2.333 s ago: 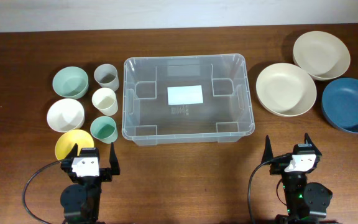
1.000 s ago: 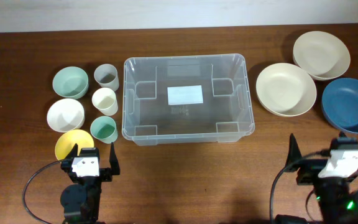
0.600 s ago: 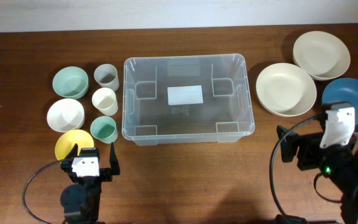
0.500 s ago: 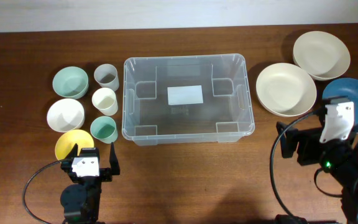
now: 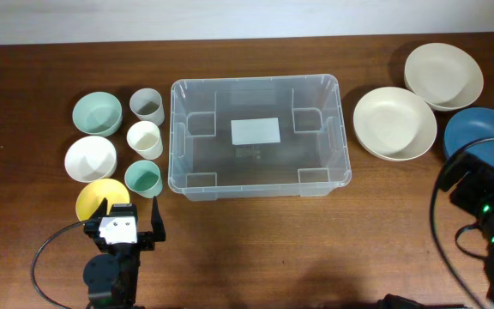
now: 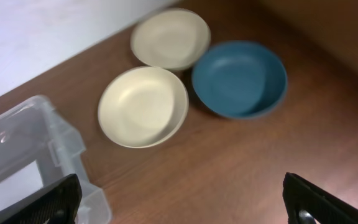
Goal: Pack container
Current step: 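Move the right gripper toward the front cream bowl on the right, then grasp the rim of the front cream bowl with the right gripper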
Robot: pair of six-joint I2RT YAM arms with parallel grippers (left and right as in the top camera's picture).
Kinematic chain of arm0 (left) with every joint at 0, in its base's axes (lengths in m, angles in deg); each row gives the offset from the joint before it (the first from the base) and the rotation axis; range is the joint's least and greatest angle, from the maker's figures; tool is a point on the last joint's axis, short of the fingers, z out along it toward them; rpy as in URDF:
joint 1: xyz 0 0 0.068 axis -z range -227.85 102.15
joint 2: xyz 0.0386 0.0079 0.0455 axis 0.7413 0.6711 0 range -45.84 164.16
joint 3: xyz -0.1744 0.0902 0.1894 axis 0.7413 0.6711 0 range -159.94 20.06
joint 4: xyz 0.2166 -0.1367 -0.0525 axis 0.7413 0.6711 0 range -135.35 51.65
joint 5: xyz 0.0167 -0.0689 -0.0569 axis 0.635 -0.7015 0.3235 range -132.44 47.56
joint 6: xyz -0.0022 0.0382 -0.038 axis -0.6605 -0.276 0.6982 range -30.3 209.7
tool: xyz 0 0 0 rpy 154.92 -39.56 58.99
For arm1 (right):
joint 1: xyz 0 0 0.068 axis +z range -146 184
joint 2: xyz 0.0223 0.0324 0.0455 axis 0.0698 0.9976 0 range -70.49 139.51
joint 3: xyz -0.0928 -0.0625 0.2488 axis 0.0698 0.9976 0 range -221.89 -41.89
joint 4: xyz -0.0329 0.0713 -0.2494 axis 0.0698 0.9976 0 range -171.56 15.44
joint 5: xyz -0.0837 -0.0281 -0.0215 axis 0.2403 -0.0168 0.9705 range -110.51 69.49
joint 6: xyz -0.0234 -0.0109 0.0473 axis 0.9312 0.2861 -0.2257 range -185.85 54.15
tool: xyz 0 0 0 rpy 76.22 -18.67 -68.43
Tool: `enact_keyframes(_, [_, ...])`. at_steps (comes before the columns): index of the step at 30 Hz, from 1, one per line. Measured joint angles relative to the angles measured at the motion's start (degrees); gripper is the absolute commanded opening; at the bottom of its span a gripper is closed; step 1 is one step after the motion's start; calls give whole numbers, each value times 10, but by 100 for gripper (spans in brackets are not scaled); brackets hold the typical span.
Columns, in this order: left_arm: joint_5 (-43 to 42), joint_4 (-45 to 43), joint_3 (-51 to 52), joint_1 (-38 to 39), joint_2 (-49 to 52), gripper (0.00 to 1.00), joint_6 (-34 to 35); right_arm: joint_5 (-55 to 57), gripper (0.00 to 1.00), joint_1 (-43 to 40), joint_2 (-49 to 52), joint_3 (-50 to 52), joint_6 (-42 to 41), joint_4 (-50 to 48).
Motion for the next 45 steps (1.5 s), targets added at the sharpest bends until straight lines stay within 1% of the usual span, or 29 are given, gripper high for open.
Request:
enact_keyframes(4, [0, 0, 0, 0, 0, 99, 0, -31, 99, -45, 44, 0, -17, 2])
enact_keyframes(7, [0, 0, 0, 0, 0, 99, 0, -33, 99, -73, 67, 0, -20, 2])
enact_keyframes(11, [0, 0, 0, 0, 0, 100, 0, -41, 99, -132, 107, -1, -27, 5])
enact_keyframes(14, [0, 0, 0, 0, 0, 99, 0, -83, 99, -173, 161, -1, -31, 4])
enact_keyframes(18, [0, 0, 0, 0, 0, 99, 0, -153, 99, -194, 238, -1, -32, -12])
enact_keyframes(26, [0, 0, 0, 0, 0, 100, 0, -240, 99, -195, 376, -1, -26, -54])
enact_keyframes(33, [0, 0, 0, 0, 0, 99, 0, -302, 99, -190, 429, -1, 4, -104])
enact_keyframes(39, [0, 0, 0, 0, 0, 100, 0, -300, 99, -138, 453, -1, 6, -129])
enact_keyframes(45, [0, 0, 0, 0, 0, 100, 0, -234, 99, -78, 461, -1, -56, -137])
